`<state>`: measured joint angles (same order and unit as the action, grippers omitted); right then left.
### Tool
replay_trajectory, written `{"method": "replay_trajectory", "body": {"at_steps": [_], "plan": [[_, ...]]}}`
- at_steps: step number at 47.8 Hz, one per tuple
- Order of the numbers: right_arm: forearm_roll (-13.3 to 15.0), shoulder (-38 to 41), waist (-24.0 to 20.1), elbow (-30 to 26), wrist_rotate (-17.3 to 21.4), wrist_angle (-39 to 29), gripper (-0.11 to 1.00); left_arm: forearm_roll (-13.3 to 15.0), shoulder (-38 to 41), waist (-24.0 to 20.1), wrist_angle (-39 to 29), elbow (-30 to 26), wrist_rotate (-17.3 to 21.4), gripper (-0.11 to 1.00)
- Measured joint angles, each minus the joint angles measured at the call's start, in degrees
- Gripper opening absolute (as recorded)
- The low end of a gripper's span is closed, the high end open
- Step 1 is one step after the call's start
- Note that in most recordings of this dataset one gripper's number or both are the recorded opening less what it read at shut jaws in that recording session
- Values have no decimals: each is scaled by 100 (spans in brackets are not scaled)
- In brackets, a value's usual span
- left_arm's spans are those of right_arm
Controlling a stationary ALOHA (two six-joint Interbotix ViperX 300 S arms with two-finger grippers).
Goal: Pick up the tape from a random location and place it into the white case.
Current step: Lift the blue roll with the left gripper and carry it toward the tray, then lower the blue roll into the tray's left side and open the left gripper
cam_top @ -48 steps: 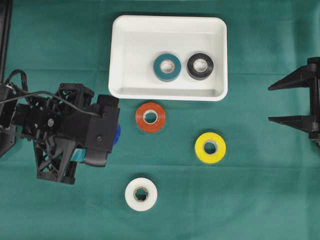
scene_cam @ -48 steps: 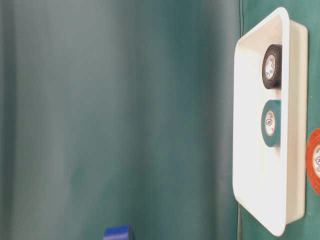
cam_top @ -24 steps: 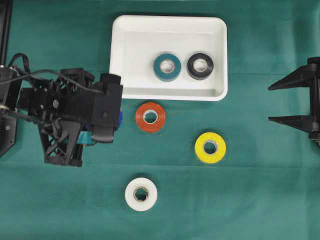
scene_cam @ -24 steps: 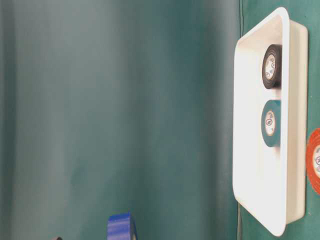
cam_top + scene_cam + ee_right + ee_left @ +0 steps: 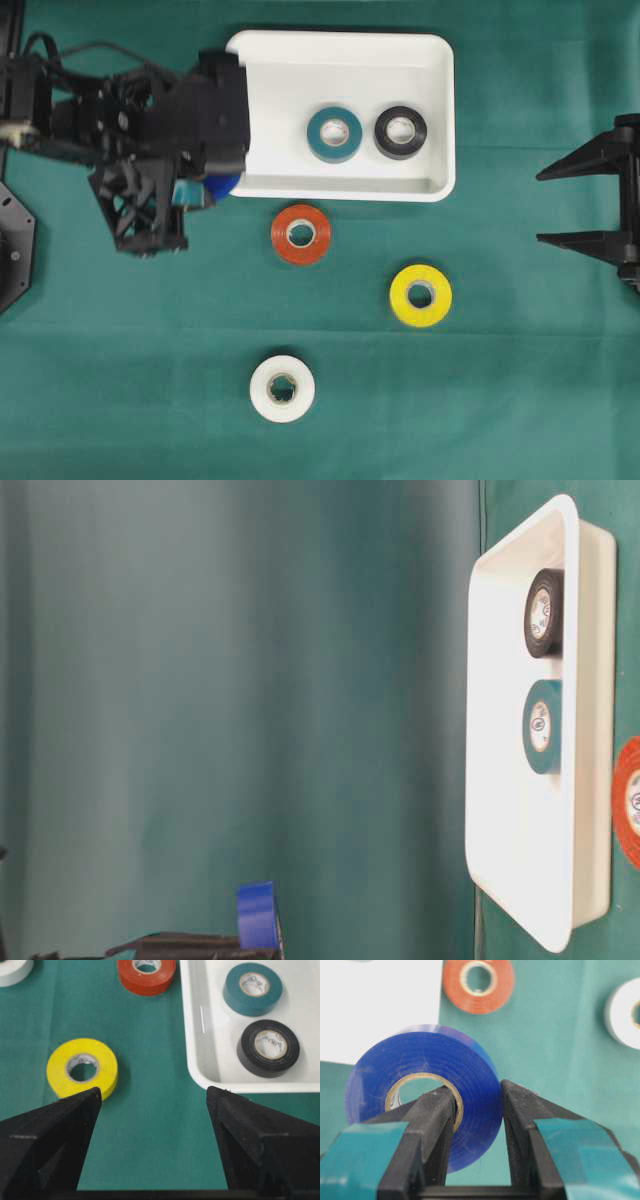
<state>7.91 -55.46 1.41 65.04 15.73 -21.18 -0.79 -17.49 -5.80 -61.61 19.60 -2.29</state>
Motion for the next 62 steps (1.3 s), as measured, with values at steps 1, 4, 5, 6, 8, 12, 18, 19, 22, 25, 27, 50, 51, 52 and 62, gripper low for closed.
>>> {"method": "replay_trajectory", "body": {"at_steps": [1,4,5,6,8,12,18,19,22,25,27,50,51,52,62], "plan": [[0,0,0,0,0,0,80,0,0,-70,0,0,9,22],[0,0,0,0,0,0,80,0,0,-281,0,9,9,22],[0,0,0,0,0,0,80,0,0,-352,0,18,9,22],[0,0,0,0,0,0,80,0,0,-413,0,26,9,22],[0,9,0,0,0,0,80,0,0,-554,0,44,9,22],[0,0,9,0,0,0,80,0,0,-861,0,70,9,22],[0,0,9,0,0,0,80,-9,0,-1301,0,79,9,22],[0,0,0,0,0,0,80,-9,0,-1362,9,88,9,22],[0,0,0,0,0,0,80,-18,0,-1538,18,88,9,22],[0,9,0,0,0,0,80,-26,0,-1705,26,88,9,22],[0,9,9,0,0,0,80,-26,0,-1802,35,88,9,22],[9,0,0,0,0,0,80,-26,448,-1749,229,-167,9,22],[0,0,0,0,0,0,80,-35,501,-1723,229,-211,9,22],[0,0,0,0,0,0,80,-26,554,-1688,237,-255,18,22],[0,9,0,-9,0,0,80,-35,1081,-1450,237,-809,18,22]]}}
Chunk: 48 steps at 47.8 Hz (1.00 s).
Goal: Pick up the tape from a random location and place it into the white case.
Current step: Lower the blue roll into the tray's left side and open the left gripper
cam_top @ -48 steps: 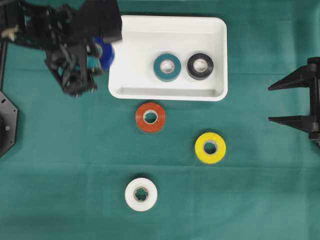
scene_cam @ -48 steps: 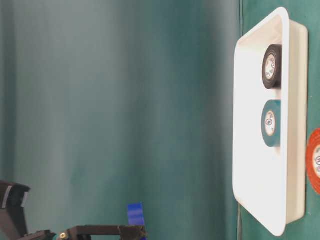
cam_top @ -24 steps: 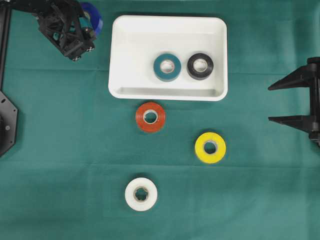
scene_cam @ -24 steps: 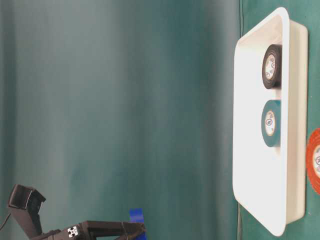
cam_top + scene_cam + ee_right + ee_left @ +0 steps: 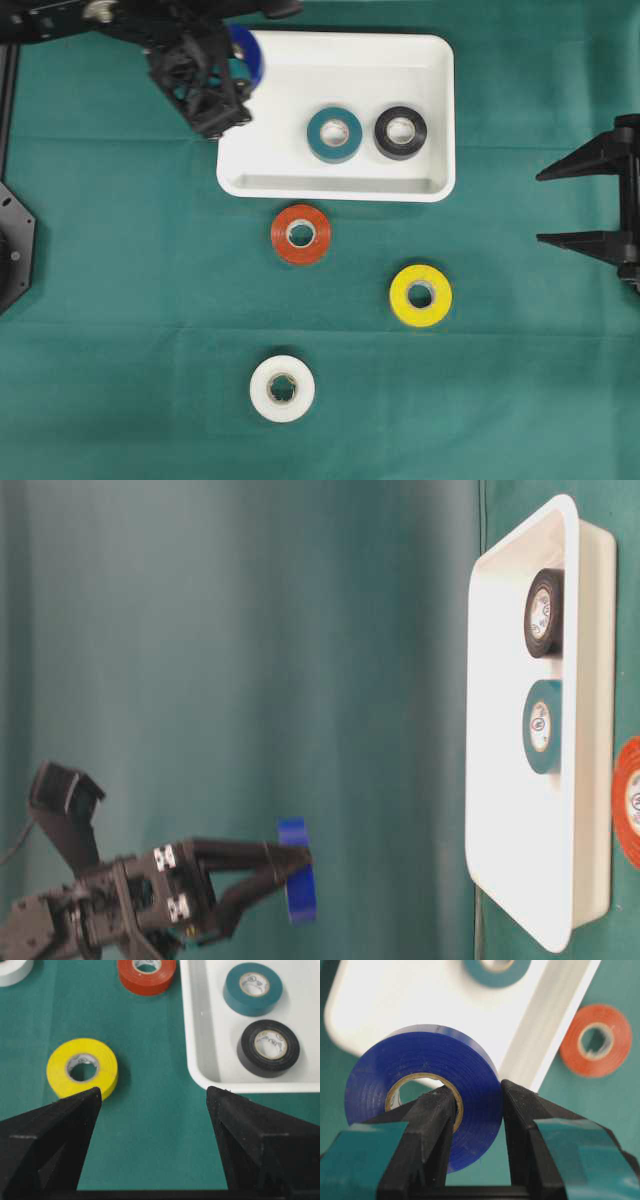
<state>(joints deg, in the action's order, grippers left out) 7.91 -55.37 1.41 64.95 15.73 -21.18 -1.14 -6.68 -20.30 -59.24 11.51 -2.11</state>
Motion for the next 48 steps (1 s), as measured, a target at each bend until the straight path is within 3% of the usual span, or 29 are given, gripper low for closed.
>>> {"method": "replay_trajectory", "body": {"at_steps": [15,48], "plan": [[0,-9,0,9,-18,0,80,9,413,79,-9,-580,0,22],[0,0,0,0,-26,0,80,0,466,88,-79,-606,0,22]]}}
